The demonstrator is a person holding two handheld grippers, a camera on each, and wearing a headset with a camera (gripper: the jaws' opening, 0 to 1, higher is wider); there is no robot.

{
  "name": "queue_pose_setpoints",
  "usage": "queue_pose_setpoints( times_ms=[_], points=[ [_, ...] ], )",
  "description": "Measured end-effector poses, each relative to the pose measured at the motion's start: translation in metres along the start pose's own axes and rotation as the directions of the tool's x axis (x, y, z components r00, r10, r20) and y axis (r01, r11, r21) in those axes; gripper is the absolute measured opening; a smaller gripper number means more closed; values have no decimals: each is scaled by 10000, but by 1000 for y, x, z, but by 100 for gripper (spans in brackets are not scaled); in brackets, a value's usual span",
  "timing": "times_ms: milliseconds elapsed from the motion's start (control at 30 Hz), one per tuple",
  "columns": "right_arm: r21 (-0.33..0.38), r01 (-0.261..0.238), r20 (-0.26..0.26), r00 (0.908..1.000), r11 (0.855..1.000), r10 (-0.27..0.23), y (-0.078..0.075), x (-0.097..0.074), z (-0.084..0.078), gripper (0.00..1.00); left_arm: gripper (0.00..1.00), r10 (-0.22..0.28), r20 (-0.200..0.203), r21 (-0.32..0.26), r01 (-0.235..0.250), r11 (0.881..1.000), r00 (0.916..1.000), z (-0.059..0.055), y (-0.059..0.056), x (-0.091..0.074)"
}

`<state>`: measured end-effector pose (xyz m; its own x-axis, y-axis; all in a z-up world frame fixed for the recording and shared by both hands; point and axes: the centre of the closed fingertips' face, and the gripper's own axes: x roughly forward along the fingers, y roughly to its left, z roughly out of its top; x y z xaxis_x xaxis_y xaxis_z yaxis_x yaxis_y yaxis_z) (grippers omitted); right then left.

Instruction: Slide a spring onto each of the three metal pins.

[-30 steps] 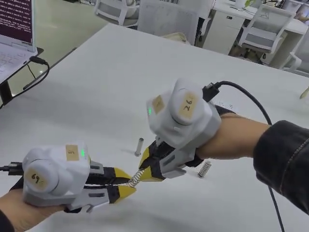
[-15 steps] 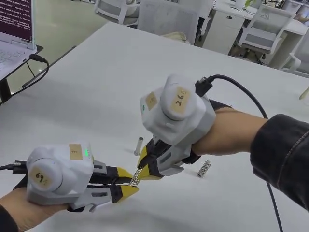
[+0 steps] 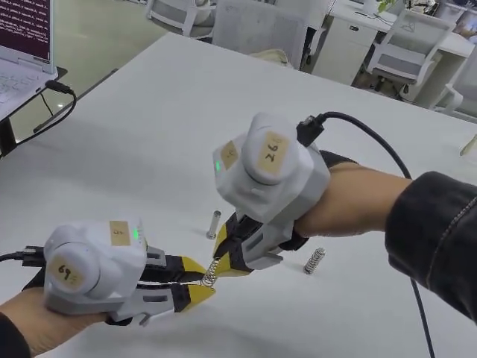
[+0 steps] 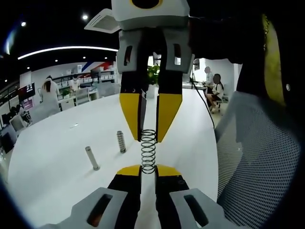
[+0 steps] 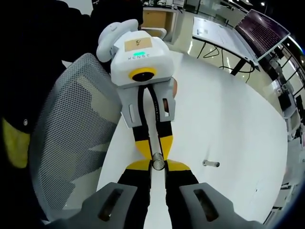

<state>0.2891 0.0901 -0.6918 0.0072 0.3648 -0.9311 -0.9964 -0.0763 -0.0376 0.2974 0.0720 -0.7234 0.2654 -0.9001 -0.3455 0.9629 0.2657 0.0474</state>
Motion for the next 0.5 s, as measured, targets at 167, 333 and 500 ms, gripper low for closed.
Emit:
queue_pose_setpoints(
  times_ms=[167, 333, 500],
  points=[
    [15, 48, -98, 9999, 10000, -48, -3, -1, -1, 7, 8, -26, 91, -18, 26, 10000, 10000, 2, 0, 1],
    [70, 52, -161, 9999, 10000, -51, -4, -2, -3, 7, 13, 78, -1, -134, -78, 9999, 10000, -1, 2, -1],
    [147, 140, -168, 9998, 9998, -138, -8, -5, -4, 7, 15, 182, -41, -159, -183, 9997, 9998, -3, 3, -5]
  ],
)
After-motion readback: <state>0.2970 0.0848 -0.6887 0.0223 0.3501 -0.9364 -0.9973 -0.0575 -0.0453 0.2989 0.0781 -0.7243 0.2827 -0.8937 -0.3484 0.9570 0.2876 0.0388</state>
